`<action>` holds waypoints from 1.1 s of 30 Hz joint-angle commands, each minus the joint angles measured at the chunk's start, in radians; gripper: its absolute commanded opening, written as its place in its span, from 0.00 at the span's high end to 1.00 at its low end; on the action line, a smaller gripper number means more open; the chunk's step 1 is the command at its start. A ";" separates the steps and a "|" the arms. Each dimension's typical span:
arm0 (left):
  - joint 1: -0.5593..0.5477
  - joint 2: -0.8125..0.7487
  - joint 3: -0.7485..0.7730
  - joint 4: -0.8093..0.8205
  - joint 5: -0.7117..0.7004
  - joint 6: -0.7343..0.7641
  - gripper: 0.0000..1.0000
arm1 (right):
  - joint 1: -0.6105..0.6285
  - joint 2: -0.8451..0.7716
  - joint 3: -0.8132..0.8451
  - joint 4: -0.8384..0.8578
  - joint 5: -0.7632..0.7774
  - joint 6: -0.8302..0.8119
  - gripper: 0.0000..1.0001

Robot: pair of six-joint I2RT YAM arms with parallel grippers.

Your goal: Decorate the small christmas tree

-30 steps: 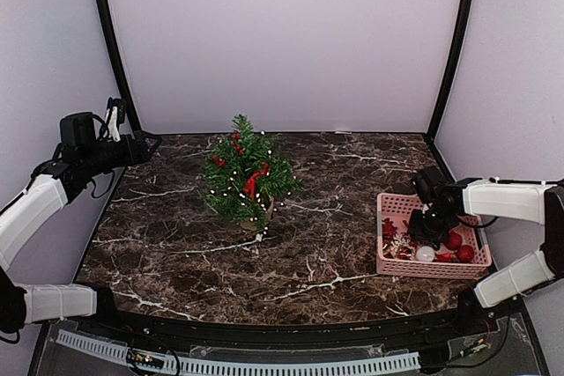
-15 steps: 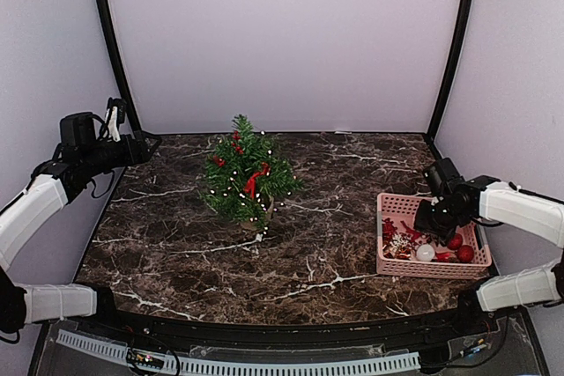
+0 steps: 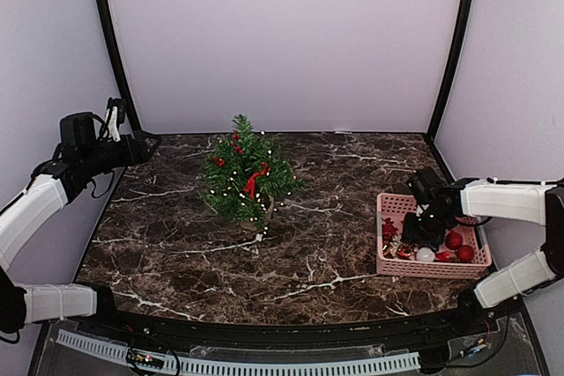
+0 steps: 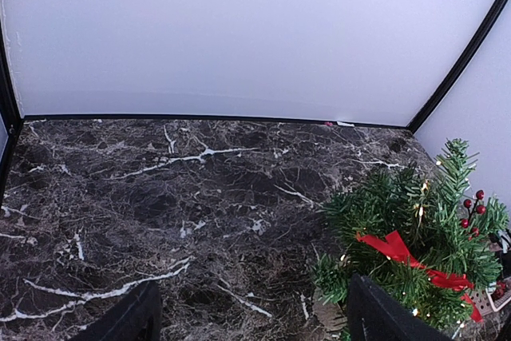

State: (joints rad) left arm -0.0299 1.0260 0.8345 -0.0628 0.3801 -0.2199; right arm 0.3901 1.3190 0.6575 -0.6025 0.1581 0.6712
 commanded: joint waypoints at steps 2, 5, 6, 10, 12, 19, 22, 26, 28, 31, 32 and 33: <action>0.005 -0.020 -0.014 -0.013 0.002 0.008 0.18 | 0.007 0.071 0.038 0.057 0.031 -0.052 0.61; 0.005 -0.020 -0.014 -0.014 0.002 0.007 0.18 | 0.007 0.084 0.051 0.058 0.055 -0.053 0.74; 0.005 -0.019 -0.014 -0.014 0.002 0.008 0.18 | 0.007 0.082 0.057 0.056 0.062 -0.051 0.79; 0.005 -0.018 -0.014 -0.013 0.004 0.007 0.18 | 0.007 0.024 0.079 0.011 0.106 -0.026 0.94; 0.005 -0.019 -0.014 -0.014 0.005 0.007 0.18 | 0.007 -0.026 0.090 -0.021 0.131 -0.009 0.97; 0.005 -0.018 -0.014 -0.011 0.014 0.003 0.18 | 0.006 -0.207 0.098 -0.083 0.132 0.035 0.98; 0.006 -0.019 -0.014 -0.011 0.017 0.001 0.18 | 0.006 -0.242 0.088 -0.088 0.118 0.047 0.99; 0.006 -0.021 -0.015 -0.009 0.019 0.001 0.18 | 0.006 -0.278 0.088 -0.085 0.097 0.052 1.00; 0.005 -0.023 -0.016 -0.009 0.020 0.001 0.18 | 0.006 -0.311 0.101 -0.066 0.053 0.046 1.00; 0.005 -0.023 -0.017 -0.007 0.021 -0.001 0.18 | 0.010 -0.350 0.119 -0.007 -0.052 0.034 1.00; 0.005 -0.023 -0.017 -0.006 0.023 -0.001 0.18 | 0.013 -0.357 0.122 0.017 -0.086 0.032 1.00; 0.005 -0.023 -0.017 -0.005 0.024 -0.001 0.18 | 0.017 -0.362 0.128 0.032 -0.107 0.030 1.00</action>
State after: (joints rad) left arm -0.0299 1.0260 0.8341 -0.0624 0.3847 -0.2203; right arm 0.3954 0.9909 0.7422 -0.6659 0.1768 0.7078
